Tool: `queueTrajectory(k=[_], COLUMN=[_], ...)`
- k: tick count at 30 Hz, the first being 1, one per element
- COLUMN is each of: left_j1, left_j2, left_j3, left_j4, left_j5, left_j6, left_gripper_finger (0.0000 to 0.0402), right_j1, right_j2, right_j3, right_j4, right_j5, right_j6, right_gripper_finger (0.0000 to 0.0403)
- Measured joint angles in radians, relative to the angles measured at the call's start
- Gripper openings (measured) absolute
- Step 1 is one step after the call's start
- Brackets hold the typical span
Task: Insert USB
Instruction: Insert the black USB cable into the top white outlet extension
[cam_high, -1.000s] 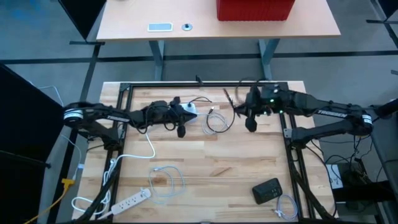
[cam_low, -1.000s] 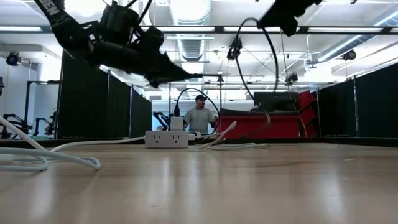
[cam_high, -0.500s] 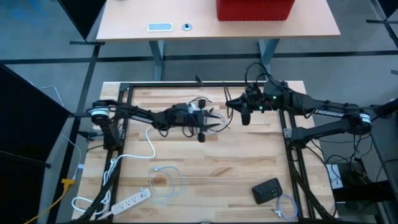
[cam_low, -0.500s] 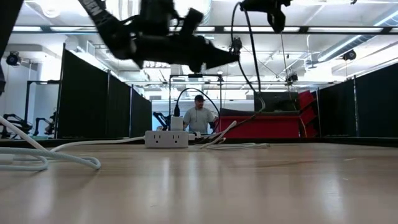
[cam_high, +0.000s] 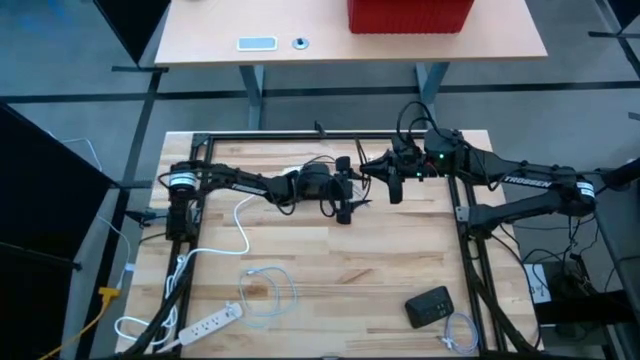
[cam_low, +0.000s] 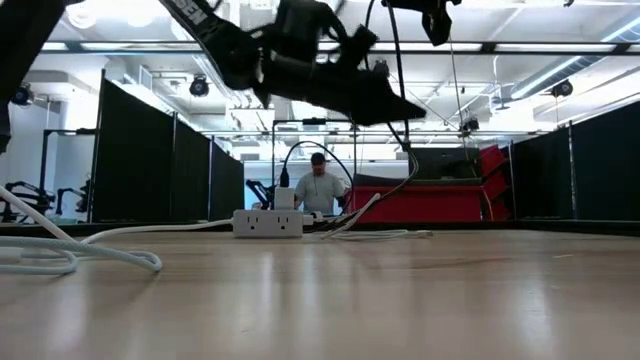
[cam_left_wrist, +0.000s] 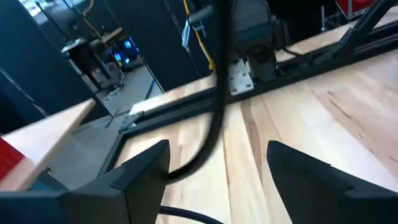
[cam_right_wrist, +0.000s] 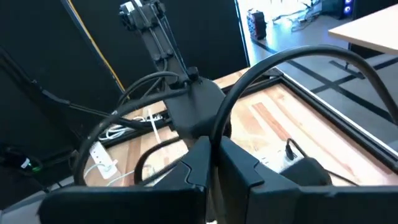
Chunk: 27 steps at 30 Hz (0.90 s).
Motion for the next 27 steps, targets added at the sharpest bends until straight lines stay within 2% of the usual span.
queueTrajectory(k=[2, 4, 9, 10, 14, 18, 22, 27], left_j1=[0.000, 0.000, 0.000, 0.000, -0.001, 0.000, 0.013, 0.058], left_j2=[0.013, 0.015, -0.015, -0.025, -0.053, -0.094, -0.119, -0.136], left_j3=[0.017, 0.026, 0.020, 0.016, 0.004, -0.007, -0.008, -0.008], left_j4=[-0.024, -0.041, -0.053, -0.053, -0.075, -0.073, -0.066, -0.057], left_j5=[-0.001, -0.009, -0.027, -0.027, 0.018, 0.170, 0.275, 0.365], left_j6=[-0.019, -0.037, -0.070, -0.079, -0.133, -0.236, -0.356, -0.524], left_gripper_finger=[0.0232, 0.0194, 0.0042, 0.0022, 0.0007, 0.0007, 0.0007, 0.0007], right_j1=[0.000, 0.000, 0.000, 0.000, 0.000, -0.003, -0.004, 0.000], right_j2=[0.000, 0.000, 0.000, -0.001, -0.006, -0.009, -0.003, -0.005], right_j3=[0.000, 0.000, 0.001, 0.001, 0.003, 0.003, -0.001, -0.025], right_j4=[0.002, 0.001, -0.008, -0.010, -0.070, -0.237, -0.456, -0.592], right_j5=[0.000, 0.000, 0.000, 0.000, 0.007, 0.147, 0.314, 0.331], right_j6=[-0.007, -0.009, -0.017, -0.027, -0.100, -0.175, -0.194, -0.139], right_gripper_finger=[0.0008, 0.0008, 0.0008, 0.0008, 0.0009, 0.0021, 0.0057, 0.0115])
